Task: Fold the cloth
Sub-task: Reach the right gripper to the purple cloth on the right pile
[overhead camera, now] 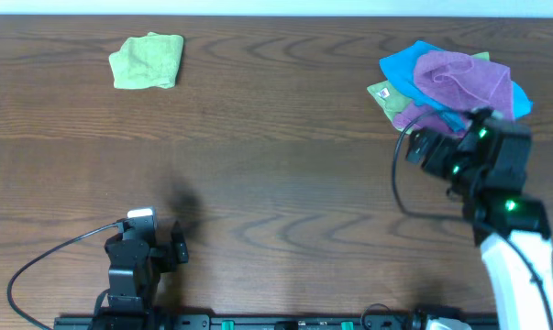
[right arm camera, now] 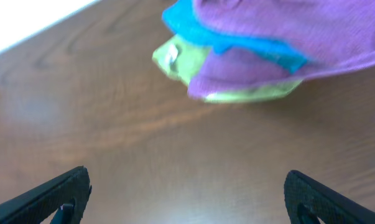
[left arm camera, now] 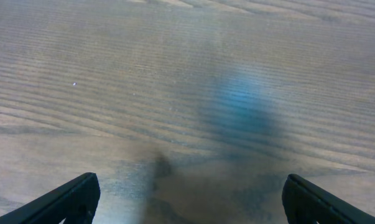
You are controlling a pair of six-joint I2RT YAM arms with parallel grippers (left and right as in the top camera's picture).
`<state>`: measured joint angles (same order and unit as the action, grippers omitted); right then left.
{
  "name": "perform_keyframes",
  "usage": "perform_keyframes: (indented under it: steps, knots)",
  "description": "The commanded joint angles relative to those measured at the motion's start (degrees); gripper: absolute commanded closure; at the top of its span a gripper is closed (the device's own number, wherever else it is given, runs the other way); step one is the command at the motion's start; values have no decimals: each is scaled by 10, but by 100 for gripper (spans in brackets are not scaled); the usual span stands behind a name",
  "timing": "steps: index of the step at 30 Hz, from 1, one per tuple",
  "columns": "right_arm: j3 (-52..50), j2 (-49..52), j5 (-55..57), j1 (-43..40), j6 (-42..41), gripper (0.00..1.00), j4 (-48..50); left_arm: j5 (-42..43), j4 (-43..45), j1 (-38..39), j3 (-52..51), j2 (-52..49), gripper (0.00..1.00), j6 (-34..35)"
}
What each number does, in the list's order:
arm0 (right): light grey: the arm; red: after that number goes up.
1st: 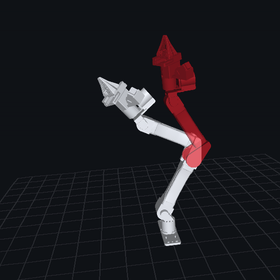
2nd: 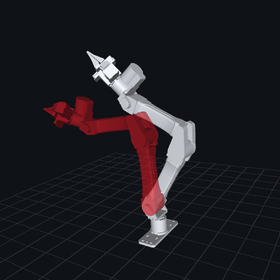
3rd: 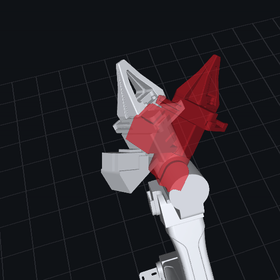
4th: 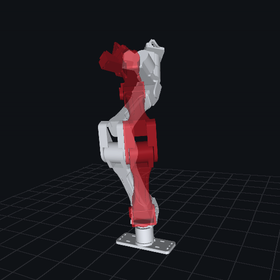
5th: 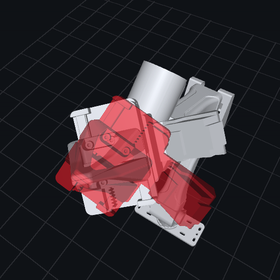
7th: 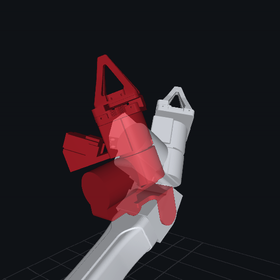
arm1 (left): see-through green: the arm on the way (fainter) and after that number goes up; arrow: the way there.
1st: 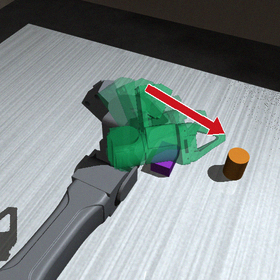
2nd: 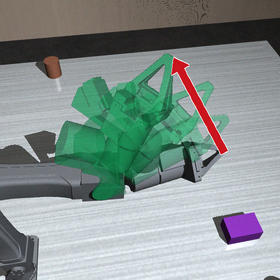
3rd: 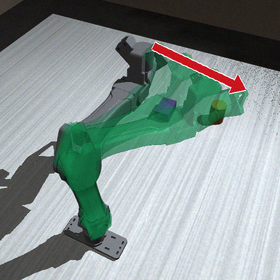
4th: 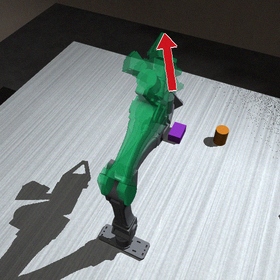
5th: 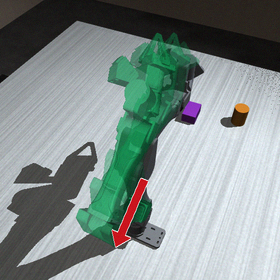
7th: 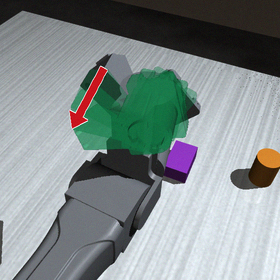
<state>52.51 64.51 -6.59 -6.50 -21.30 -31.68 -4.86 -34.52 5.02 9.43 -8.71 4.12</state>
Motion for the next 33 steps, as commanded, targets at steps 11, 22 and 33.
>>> perform_keyframes:
  steps: [11,22,33]
  knots:
    - [198,177,21,-93,-31,1,-21,0,-1,-1,-6,4,5,2]
    - [280,316,-136,-202,-41,1,10,0,-1,-1,-6,4,5,2]
    - [453,475,-231,-193,72,1,-94,0,-1,-1,-6,4,5,2]
